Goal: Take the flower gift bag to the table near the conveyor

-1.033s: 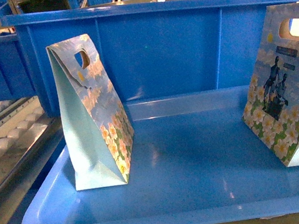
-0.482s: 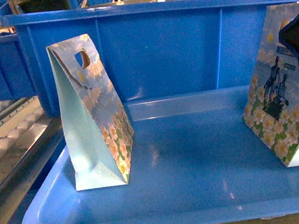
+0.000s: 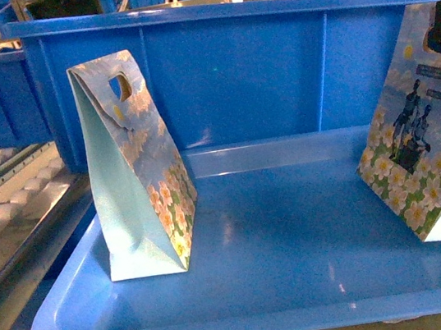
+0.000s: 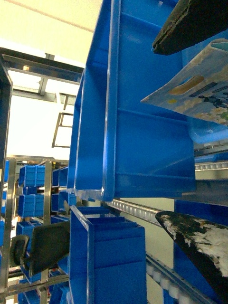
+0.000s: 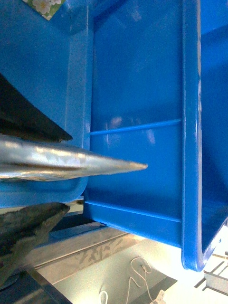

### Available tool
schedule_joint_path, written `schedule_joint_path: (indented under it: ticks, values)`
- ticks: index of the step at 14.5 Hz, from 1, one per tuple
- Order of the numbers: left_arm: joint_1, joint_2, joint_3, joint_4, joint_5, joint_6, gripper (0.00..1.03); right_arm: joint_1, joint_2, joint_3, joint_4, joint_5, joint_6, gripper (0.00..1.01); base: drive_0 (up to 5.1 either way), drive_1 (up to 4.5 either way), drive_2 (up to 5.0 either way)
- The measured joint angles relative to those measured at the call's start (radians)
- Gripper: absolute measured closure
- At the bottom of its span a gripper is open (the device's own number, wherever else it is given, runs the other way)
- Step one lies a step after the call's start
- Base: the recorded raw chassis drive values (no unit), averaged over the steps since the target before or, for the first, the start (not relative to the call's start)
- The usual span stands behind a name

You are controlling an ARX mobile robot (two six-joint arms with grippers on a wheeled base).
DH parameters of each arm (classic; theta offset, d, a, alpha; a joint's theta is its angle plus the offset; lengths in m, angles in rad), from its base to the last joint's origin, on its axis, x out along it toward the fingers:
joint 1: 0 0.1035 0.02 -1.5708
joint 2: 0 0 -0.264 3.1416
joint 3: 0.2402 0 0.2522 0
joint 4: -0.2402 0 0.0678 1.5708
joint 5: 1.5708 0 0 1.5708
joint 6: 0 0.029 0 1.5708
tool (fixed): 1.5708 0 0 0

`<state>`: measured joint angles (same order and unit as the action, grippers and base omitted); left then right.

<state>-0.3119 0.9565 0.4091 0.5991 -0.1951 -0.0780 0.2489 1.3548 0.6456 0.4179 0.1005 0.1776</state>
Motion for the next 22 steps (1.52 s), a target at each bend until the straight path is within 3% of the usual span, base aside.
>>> schedule_joint_path:
  ticks: [3,4,7,11,15,17,19,21,22]
  values:
    - [0.0,0.0,0.0,0.0,0.0,0.0,0.05,0.021,-0.026,-0.039,0.034,0.015,-0.014,0.96,0.0,0.0,0.0]
    - [0.0,0.0,0.0,0.0,0.0,0.0,0.05,0.029,-0.051,-0.059,0.037,0.0,-0.014,0.99,0.0,0.0,0.0]
    - [0.0,0.0,0.0,0.0,0.0,0.0,0.05,0.034,-0.109,-0.098,0.035,-0.013,-0.011,0.99,0.0,0.0,0.0]
    - [0.0,0.0,0.0,0.0,0.0,0.0,0.05,0.113,-0.399,-0.144,-0.058,0.007,0.009,0.99,0.0,0.0,0.0]
    - [-0.001,0.0,0.0,0.0,0.0,0.0,0.05,0.101,-0.638,-0.124,-0.212,0.021,-0.006,0.99,0.0,0.0,0.0]
    - [-0.001,0.0,0.0,0.0,0.0,0.0,0.05,0.031,-0.745,-0.12,-0.295,0.003,-0.024,0.99,0.0,0.0,0.0]
    - [-0.001,0.0,0.0,0.0,0.0,0.0,0.05,0.023,-0.88,-0.158,-0.334,0.043,-0.085,0.99,0.0,0.0,0.0]
    - [-0.001,0.0,0.0,0.0,0.0,0.001,0.05,-0.089,-1.019,-0.231,-0.459,0.007,-0.111,0.99,0.0,0.0,0.0]
    - [-0.001,0.0,0.0,0.0,0.0,0.001,0.05,-0.152,-1.072,-0.253,-0.485,-0.043,-0.118,0.99,0.0,0.0,0.0]
